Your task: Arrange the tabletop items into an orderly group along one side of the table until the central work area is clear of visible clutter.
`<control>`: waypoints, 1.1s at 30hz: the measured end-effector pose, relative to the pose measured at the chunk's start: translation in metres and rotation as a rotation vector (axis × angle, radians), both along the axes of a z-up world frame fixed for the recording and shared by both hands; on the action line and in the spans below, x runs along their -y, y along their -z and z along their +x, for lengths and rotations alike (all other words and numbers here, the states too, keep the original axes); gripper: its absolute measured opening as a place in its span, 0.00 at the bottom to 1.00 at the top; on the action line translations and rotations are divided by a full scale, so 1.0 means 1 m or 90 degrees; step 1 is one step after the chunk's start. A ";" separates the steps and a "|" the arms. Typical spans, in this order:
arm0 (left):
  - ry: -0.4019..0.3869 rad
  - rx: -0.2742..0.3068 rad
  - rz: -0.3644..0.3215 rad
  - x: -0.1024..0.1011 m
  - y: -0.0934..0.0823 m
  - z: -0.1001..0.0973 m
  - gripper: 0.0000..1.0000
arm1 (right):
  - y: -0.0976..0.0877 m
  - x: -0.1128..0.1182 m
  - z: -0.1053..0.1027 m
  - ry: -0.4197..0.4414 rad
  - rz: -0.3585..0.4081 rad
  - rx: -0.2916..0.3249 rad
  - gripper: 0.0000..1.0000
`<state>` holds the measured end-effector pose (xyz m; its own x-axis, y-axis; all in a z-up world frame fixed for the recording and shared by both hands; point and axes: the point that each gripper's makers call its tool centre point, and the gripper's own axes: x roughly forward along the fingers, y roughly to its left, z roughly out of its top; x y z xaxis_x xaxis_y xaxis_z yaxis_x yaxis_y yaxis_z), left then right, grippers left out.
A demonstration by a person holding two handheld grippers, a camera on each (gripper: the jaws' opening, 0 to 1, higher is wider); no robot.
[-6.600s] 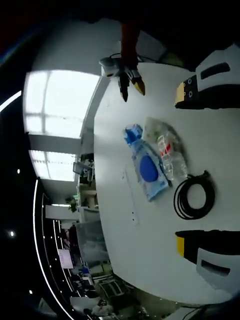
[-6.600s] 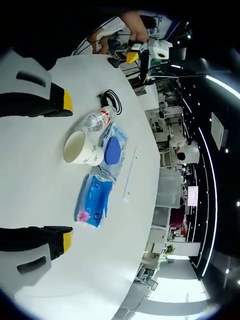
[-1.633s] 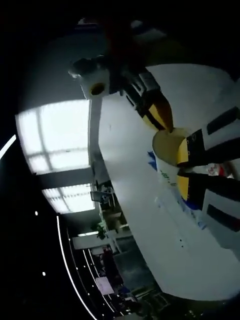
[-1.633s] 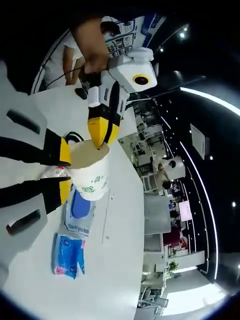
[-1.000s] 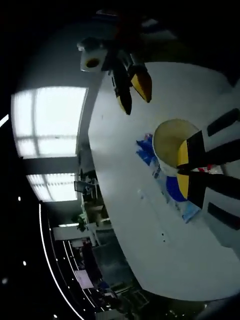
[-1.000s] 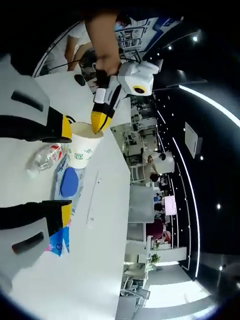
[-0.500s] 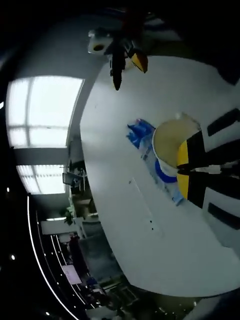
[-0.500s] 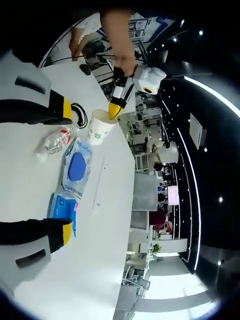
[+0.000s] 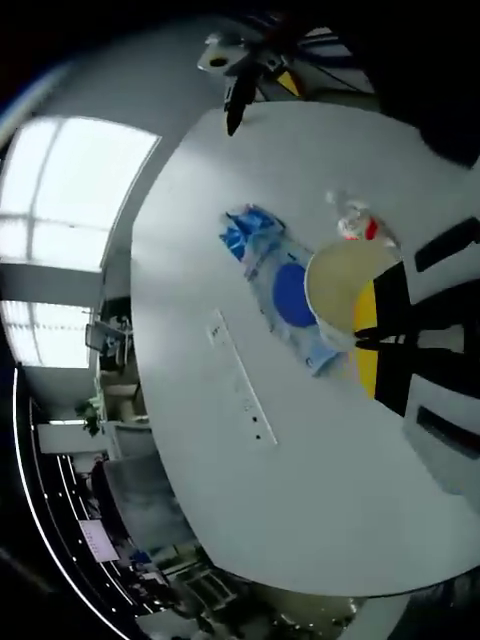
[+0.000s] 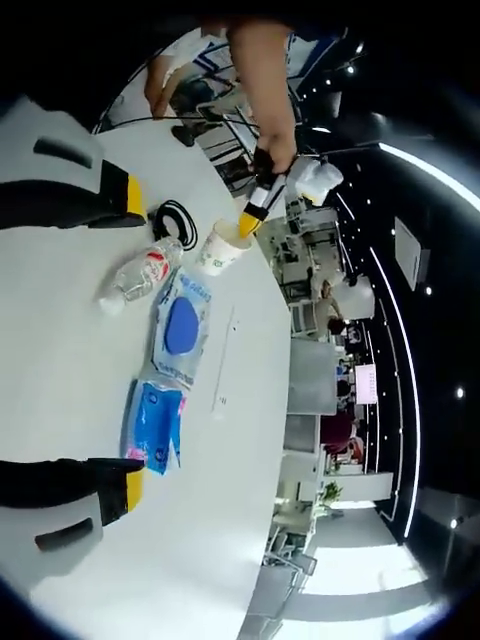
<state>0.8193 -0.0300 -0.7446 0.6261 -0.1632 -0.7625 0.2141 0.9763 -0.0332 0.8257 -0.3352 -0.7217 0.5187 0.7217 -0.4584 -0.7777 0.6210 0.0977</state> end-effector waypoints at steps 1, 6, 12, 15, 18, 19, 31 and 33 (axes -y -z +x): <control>-0.002 -0.014 0.001 -0.004 0.004 0.001 0.00 | 0.001 0.001 0.000 0.002 -0.004 -0.002 0.92; -0.003 -0.043 -0.004 -0.020 0.018 0.008 0.00 | 0.005 0.006 -0.001 0.006 -0.013 0.001 0.92; -0.007 -0.084 0.002 -0.033 0.033 0.013 0.00 | 0.011 0.010 -0.001 0.011 -0.022 -0.011 0.92; -0.003 -0.097 0.002 -0.034 0.037 0.016 0.00 | 0.014 0.011 0.000 0.009 -0.033 -0.010 0.91; -0.002 -0.115 0.003 -0.038 0.044 0.021 0.00 | 0.017 0.012 -0.001 0.007 -0.042 -0.013 0.90; -0.002 -0.122 0.002 -0.038 0.046 0.023 0.00 | 0.017 0.013 0.000 0.008 -0.043 -0.013 0.90; -0.004 -0.170 -0.003 -0.048 0.061 0.040 0.01 | 0.027 0.020 0.002 0.012 -0.066 -0.028 0.89; -0.009 -0.164 0.011 -0.054 0.060 0.044 0.01 | 0.028 0.020 0.003 0.013 -0.067 -0.030 0.89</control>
<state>0.8636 0.0236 -0.8050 0.4126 -0.1416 -0.8998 0.1863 0.9801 -0.0688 0.8292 -0.3556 -0.7496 0.5085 0.6579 -0.5555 -0.7609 0.6453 0.0678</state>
